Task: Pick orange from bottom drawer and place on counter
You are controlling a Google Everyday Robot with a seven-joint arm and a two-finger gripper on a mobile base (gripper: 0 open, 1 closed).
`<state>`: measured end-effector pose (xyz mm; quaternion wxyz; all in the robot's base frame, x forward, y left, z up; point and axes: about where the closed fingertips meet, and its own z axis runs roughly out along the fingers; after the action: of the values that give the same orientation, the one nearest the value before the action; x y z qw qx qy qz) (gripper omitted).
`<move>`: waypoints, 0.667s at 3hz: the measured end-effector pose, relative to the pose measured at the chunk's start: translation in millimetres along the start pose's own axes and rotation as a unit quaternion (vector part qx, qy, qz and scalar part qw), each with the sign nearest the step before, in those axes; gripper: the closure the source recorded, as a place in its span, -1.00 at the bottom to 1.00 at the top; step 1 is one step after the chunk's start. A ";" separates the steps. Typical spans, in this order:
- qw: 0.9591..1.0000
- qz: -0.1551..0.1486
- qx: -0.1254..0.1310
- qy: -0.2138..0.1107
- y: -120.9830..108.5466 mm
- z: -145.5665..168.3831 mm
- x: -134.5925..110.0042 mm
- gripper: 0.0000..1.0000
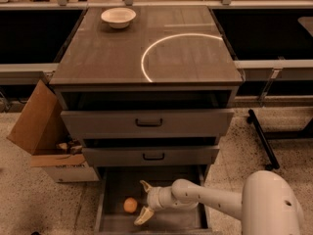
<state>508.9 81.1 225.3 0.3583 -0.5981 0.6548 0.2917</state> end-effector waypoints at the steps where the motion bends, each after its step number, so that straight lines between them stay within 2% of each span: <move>1: 1.000 -0.017 0.001 -0.001 -11.6 28.8 13.0 -1.00; 2: 1.000 -0.027 -0.001 0.003 -18.6 53.5 28.2 -1.00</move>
Offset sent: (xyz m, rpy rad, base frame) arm 0.0401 0.0343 -0.0884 -0.0299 -0.0618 0.0405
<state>532.9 106.1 172.4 0.3639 -0.6165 0.6393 0.2806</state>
